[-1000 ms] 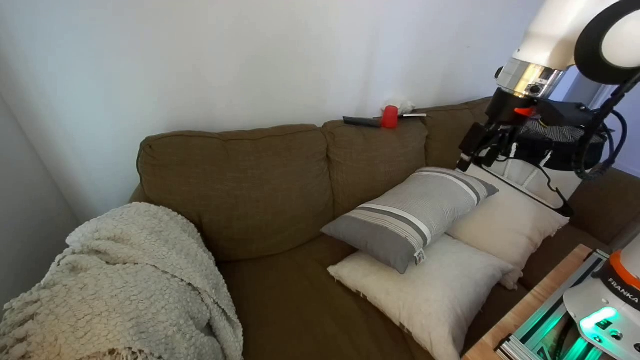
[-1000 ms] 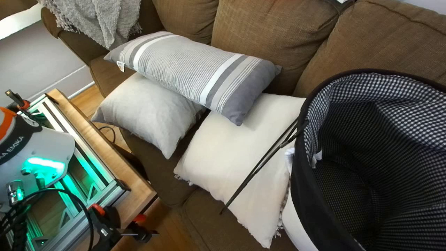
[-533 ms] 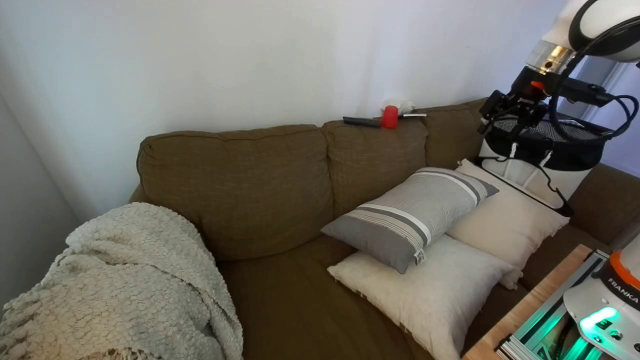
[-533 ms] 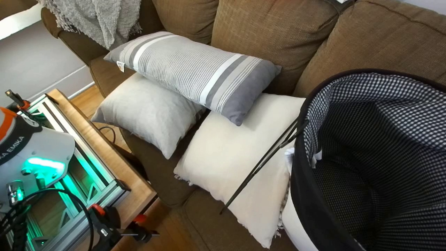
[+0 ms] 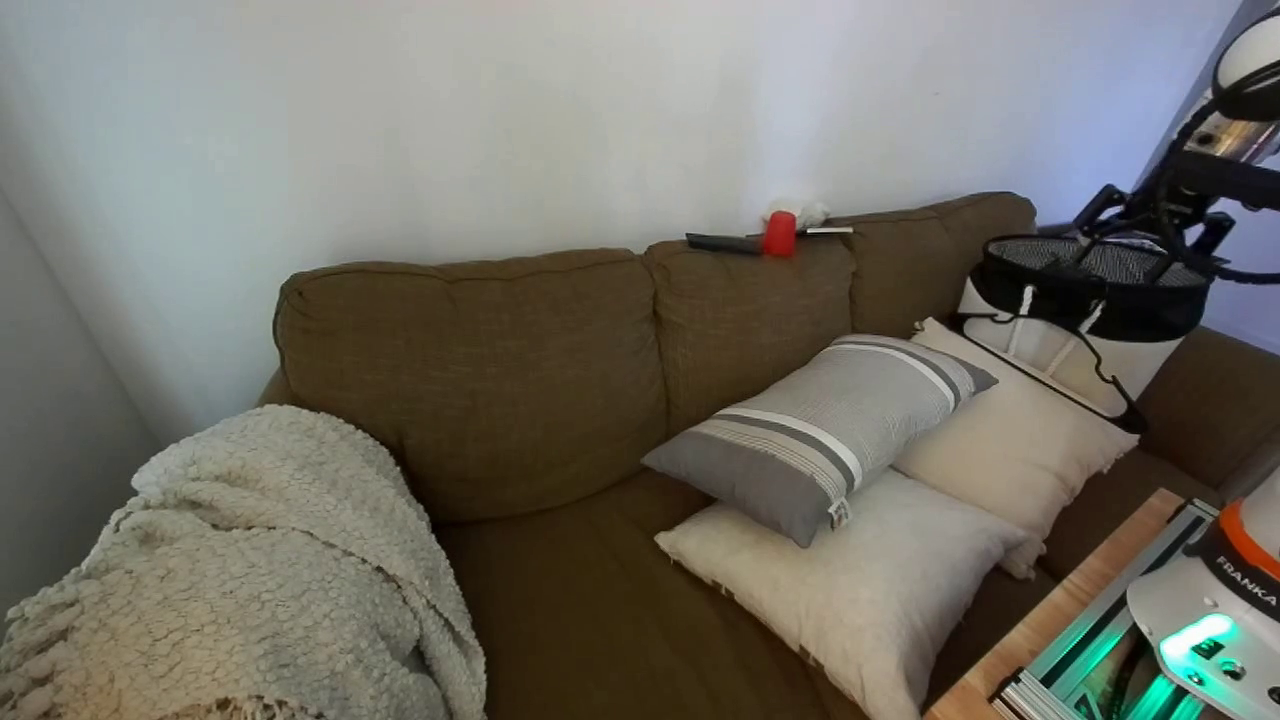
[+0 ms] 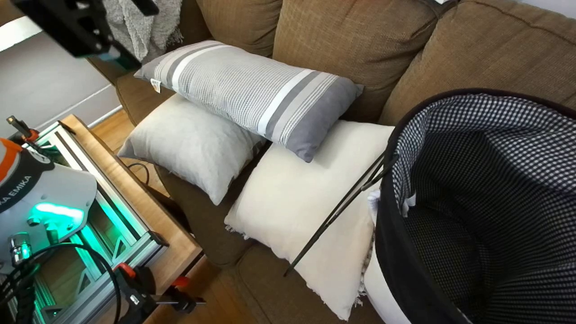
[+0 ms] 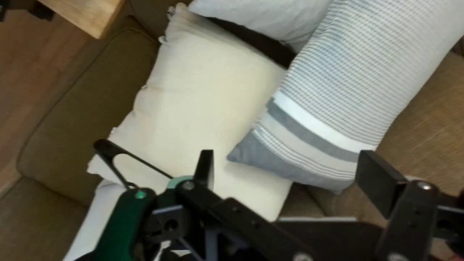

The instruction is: Unlock the black coat hanger from the laundry basket and put it on the white pillow

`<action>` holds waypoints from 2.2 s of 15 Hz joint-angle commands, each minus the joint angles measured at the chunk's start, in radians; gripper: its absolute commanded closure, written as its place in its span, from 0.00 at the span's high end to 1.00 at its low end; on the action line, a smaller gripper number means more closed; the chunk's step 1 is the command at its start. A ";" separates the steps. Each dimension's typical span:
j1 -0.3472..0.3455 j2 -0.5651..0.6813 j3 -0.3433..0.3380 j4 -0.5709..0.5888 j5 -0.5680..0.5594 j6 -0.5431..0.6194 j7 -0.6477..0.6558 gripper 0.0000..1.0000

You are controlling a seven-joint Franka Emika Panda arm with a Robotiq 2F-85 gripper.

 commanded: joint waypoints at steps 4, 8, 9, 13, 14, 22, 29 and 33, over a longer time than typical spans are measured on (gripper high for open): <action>-0.183 0.094 -0.073 -0.005 -0.218 -0.009 -0.010 1.00; -0.183 0.086 -0.068 -0.005 -0.201 -0.006 -0.014 1.00; -0.183 0.088 -0.068 -0.005 -0.201 -0.006 -0.013 1.00; -0.183 0.088 -0.068 -0.005 -0.202 -0.006 -0.013 1.00; -0.183 0.088 -0.068 -0.005 -0.202 -0.006 -0.013 1.00; -0.183 0.088 -0.068 -0.005 -0.202 -0.006 -0.013 1.00; -0.194 0.086 -0.062 -0.004 -0.203 0.009 0.017 1.00; -0.220 0.163 -0.096 0.019 -0.219 0.268 0.010 1.00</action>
